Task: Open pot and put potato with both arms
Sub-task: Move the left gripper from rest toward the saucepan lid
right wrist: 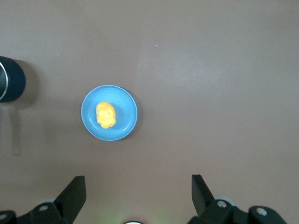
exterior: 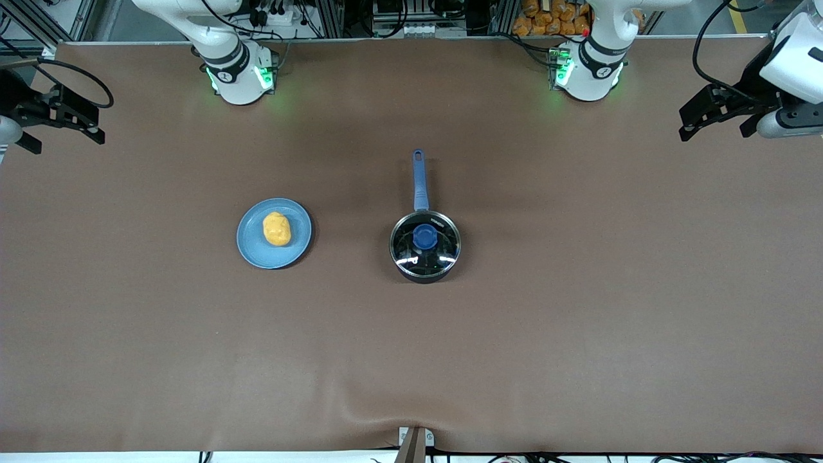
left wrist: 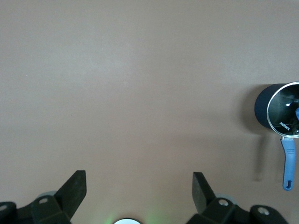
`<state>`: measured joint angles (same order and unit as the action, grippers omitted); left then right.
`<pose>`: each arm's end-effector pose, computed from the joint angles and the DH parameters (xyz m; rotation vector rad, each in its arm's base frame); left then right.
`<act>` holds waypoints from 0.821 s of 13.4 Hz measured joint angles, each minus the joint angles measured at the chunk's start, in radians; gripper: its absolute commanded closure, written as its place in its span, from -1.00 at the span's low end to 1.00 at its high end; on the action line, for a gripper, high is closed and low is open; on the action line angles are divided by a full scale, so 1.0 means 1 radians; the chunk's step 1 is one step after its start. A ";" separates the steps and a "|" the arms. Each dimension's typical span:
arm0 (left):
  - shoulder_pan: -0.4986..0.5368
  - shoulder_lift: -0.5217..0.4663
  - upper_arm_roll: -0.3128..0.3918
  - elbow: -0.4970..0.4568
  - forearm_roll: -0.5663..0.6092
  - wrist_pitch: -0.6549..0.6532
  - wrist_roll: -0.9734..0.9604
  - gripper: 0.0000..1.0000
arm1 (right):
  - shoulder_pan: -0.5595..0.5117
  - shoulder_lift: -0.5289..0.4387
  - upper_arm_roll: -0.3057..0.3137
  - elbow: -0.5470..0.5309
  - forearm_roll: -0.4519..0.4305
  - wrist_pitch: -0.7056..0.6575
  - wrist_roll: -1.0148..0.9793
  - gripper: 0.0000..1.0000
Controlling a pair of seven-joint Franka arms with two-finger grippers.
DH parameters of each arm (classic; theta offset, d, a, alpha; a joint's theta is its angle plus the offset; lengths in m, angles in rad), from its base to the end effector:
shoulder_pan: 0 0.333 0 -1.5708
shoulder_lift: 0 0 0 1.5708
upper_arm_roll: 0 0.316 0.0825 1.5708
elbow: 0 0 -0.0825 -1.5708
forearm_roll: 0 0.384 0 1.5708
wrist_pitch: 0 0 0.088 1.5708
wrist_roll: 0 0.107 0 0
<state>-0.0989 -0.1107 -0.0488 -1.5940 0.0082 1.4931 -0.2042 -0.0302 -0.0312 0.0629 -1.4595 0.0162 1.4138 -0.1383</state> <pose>0.5058 -0.0760 0.6657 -3.1286 -0.0899 -0.0186 0.5271 0.0198 0.6793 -3.1150 -0.2707 0.0216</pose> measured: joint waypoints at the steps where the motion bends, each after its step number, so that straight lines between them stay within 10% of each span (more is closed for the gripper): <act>1: 0.000 0.000 0.000 0.000 0.000 -0.004 0.007 -1.00 | 0.000 0.000 0.000 -0.001 0.005 0.009 0.000 -1.00; 11: 0.010 0.051 0.007 0.000 0.000 -0.016 0.065 -1.00 | -0.003 0.020 0.001 -0.007 0.010 0.042 0.000 -1.00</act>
<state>-0.0893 -0.0601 -0.0415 -1.5942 0.0082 1.4773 -0.1392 -0.0327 -0.0109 0.0639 -1.4667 0.0258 1.4559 -0.1386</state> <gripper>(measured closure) 0.000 0.000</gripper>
